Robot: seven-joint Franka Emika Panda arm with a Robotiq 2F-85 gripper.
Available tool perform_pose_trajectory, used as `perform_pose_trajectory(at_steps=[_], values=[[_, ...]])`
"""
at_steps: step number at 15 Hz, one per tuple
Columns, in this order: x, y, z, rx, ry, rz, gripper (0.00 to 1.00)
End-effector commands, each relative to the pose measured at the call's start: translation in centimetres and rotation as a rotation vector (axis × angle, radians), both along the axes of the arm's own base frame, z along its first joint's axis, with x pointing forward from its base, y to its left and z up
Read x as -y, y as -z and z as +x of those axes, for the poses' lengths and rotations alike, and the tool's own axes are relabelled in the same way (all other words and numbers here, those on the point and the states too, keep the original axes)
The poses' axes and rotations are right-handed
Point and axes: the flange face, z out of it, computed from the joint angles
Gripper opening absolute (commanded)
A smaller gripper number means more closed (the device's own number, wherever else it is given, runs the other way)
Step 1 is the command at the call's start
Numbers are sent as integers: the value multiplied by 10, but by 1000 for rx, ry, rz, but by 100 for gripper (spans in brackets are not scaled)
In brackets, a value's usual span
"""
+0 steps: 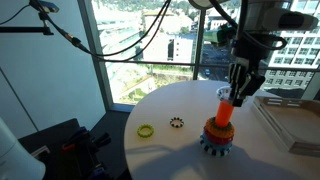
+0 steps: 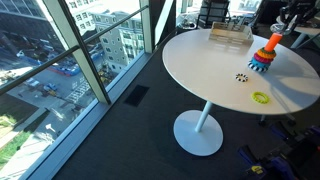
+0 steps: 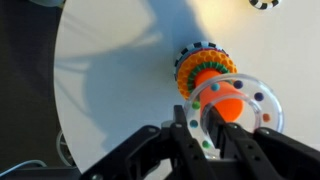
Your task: Pick up the clear ring and place it on the stack of rings
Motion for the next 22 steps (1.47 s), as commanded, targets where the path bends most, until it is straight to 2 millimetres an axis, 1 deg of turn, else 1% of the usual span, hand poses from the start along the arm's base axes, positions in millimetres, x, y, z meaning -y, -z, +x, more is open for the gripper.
perform_pose_trajectory(at_steps=[1,9,15,20,21,22], values=[[2,-1,6,-2,21,23,9],[1,6,4,6,30,57,9],[2,4,3,18,32,56,10],[3,7,2,11,36,53,10],[4,8,2,10,36,55,12],[4,8,2,9,36,55,26]])
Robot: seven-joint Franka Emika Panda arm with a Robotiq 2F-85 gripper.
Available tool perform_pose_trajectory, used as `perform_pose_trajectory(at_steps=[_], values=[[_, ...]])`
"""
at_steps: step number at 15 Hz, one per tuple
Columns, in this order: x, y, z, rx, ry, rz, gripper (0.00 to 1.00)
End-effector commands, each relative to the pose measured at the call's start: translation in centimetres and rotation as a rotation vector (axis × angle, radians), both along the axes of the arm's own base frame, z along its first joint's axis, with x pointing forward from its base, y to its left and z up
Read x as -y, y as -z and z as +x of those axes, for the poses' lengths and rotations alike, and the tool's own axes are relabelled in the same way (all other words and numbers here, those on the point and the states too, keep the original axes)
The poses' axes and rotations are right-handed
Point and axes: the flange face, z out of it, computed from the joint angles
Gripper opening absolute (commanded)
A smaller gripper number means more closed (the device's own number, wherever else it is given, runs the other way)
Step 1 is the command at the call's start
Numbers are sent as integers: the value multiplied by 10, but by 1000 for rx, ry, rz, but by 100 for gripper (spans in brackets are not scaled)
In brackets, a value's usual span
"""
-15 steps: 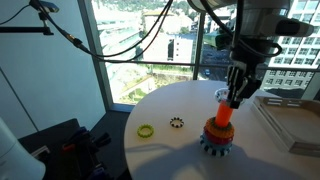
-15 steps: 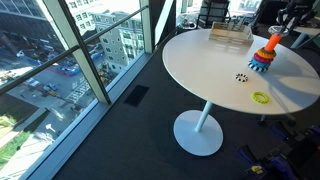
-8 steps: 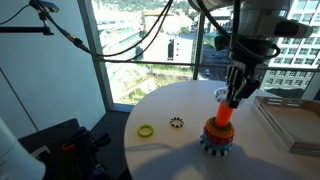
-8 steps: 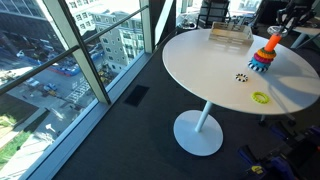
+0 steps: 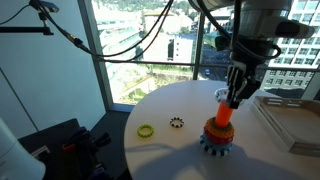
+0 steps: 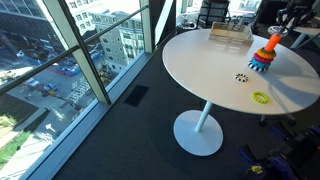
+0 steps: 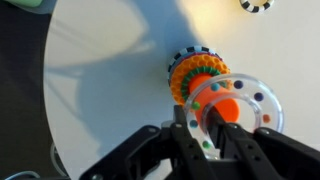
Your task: Pick up the clear ring and place it on the stack of rings
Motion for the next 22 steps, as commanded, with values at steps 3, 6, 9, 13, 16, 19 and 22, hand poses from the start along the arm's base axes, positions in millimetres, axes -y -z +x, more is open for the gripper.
perform_pose_trajectory(at_steps=[3,6,9,13,16,19,22], values=[[4,-1,1,2,13,21,59],[4,-1,1,2,12,21,81],[5,-3,0,6,9,23,99],[-2,-10,-4,5,-31,31,100],[-15,-18,-10,-12,-95,44,99],[-32,-31,-21,-46,-175,87,100],[-49,-46,-38,-79,-245,119,100]])
